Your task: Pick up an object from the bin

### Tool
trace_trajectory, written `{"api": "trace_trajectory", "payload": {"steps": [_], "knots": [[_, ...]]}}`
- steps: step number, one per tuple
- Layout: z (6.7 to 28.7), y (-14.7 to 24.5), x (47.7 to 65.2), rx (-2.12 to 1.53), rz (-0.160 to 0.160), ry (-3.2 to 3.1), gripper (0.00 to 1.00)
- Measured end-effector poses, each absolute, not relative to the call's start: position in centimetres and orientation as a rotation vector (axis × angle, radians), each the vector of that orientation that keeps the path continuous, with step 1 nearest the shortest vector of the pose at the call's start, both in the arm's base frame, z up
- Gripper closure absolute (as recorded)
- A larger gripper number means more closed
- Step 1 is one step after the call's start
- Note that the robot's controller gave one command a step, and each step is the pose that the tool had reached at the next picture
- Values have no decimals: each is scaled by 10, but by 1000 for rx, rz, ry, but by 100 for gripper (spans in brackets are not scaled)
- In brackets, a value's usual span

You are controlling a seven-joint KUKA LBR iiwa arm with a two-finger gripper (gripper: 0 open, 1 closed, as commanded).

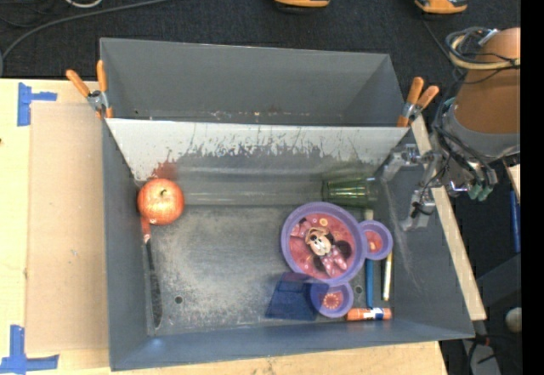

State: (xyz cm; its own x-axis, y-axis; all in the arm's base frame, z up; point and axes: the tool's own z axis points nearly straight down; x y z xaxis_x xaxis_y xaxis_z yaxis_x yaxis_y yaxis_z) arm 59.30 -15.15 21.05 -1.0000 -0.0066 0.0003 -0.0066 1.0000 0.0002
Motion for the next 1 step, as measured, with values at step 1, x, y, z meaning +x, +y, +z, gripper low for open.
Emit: {"api": "trace_trajectory", "payload": {"steps": [1], "knots": [[210, -152, 593, 11, 0, -3141, 0]]}}
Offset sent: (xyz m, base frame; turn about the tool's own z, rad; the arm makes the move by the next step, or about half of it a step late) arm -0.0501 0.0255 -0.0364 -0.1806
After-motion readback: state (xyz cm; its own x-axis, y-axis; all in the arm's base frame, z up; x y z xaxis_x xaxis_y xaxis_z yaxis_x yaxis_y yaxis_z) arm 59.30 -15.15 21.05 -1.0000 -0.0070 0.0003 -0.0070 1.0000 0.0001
